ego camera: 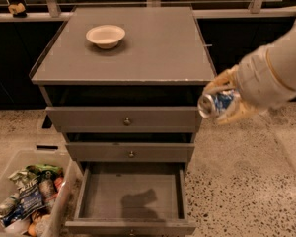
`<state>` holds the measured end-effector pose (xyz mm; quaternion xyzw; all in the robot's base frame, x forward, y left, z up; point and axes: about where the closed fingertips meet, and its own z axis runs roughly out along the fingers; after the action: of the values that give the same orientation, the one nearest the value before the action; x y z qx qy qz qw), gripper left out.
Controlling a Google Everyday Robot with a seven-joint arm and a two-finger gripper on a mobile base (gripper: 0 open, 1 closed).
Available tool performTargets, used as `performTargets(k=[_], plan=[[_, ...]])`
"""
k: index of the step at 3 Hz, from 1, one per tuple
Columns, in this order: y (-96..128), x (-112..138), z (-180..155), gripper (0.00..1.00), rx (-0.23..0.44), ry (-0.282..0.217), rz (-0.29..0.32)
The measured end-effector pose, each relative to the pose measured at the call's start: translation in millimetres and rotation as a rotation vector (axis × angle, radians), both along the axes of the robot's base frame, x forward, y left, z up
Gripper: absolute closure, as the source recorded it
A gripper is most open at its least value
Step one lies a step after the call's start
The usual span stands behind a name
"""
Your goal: Place redbull can into bottom drawer
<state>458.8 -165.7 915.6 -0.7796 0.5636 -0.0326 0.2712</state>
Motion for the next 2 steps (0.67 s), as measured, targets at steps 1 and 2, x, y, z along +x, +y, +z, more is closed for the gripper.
performTargets(k=[1,2], plan=[[-17.2,-39.8,-60.3,1.00,0.008,0.049,-0.029],[-36.2,-70.8,-147.4,1.00,0.021,0.156,-0.068]])
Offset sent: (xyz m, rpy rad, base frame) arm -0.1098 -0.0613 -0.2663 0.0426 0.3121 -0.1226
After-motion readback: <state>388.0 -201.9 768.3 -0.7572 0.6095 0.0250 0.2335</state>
